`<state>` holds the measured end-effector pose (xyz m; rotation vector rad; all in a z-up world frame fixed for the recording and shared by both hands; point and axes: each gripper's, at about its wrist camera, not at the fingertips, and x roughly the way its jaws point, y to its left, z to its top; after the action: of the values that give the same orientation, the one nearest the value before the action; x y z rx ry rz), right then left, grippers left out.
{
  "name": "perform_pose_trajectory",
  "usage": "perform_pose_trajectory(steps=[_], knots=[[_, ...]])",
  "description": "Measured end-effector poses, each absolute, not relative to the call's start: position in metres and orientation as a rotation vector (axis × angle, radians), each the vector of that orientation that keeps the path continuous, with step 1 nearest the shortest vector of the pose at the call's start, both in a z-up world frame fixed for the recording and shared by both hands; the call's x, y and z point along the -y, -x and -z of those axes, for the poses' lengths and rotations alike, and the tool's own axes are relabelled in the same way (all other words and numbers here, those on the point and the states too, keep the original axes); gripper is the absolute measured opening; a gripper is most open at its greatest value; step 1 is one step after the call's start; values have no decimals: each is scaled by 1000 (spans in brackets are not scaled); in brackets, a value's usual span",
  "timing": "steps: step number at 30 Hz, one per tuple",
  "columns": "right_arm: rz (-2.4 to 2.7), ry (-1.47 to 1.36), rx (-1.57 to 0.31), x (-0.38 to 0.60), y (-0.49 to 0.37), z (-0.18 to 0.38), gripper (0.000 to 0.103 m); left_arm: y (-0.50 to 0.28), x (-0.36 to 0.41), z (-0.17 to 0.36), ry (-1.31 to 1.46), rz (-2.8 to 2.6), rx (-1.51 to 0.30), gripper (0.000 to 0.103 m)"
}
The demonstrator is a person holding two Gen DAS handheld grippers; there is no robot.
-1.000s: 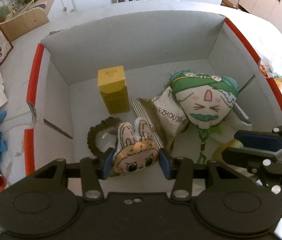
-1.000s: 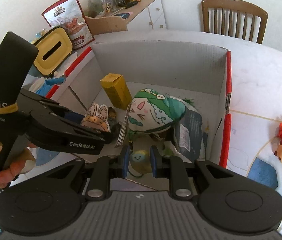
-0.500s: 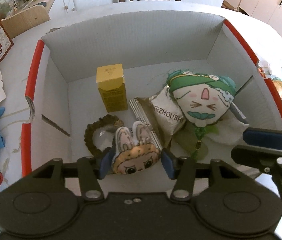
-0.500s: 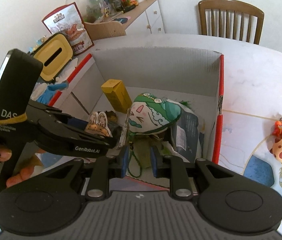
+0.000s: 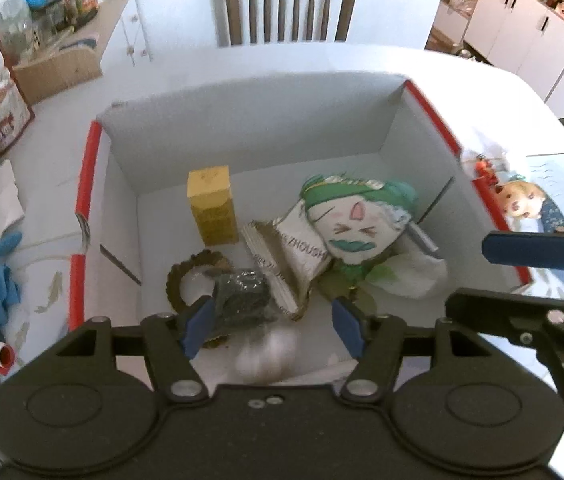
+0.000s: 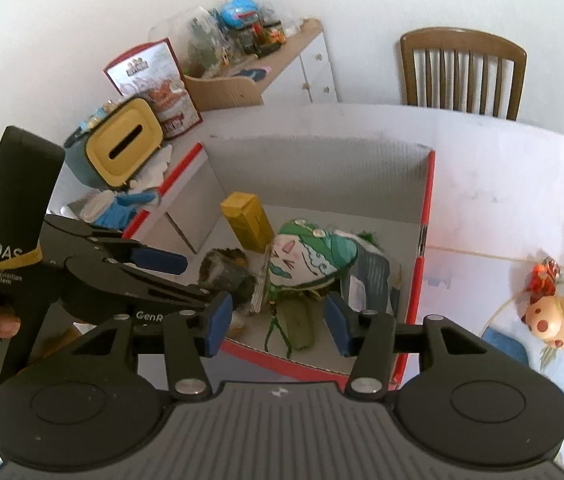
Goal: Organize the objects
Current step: 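Open both grippers to drop the toys into the box, then move both open tools out of the box toward the plate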
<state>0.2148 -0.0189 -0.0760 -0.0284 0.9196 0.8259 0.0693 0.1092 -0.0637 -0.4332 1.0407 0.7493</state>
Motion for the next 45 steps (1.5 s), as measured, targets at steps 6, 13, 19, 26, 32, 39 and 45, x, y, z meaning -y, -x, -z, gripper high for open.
perform_pose_trajectory(steps=[6,13,19,26,32,39,45], knots=[[-838,20,-871,31,-209,58,56,-71,-92,39,383,-749,-962,71],[-839,6,-823,51,-201,43,64,-70,-75,16,364,-750,-890,78],[-839,1,-788,72,-195,33,72,-77,-59,7,335,-747,-855,82],[-826,10,-768,101,-194,30,79,-91,-37,3,318,-733,-827,87],[-808,11,-758,129,-201,30,80,-107,-21,1,312,-737,-802,95],[-773,-11,-741,169,-218,31,83,-134,0,-1,291,-723,-780,102],[-756,-23,-734,201,-232,34,87,-164,18,5,279,-709,-770,102]])
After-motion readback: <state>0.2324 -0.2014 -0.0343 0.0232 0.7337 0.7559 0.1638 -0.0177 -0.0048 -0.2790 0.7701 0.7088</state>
